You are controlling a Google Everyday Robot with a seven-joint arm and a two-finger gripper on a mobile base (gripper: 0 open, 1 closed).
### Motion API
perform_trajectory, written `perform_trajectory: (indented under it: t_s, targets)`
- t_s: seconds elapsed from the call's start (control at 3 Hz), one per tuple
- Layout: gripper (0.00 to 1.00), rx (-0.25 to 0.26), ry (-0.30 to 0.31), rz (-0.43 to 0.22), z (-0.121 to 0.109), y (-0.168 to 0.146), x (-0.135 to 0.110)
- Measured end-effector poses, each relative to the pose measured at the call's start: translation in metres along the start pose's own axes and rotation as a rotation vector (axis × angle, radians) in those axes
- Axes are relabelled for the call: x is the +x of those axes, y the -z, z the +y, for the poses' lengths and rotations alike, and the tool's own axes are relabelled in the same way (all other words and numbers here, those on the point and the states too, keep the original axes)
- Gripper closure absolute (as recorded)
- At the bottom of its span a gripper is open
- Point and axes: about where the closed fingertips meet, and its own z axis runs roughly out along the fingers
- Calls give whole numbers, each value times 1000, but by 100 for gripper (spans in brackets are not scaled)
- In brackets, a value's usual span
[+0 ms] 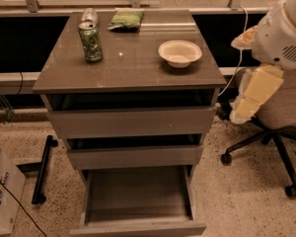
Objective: Place green can into bottom drawer
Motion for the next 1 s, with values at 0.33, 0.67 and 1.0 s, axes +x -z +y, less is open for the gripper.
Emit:
perform_trajectory:
  t_s: [0.33, 0.67, 1.0]
  targets:
    - [0, -39, 1, -115, -14, -25, -24]
    - [0, -71, 42, -206, -26, -48, -57]
    - [0, -93, 94, -298, -44, -71, -96]
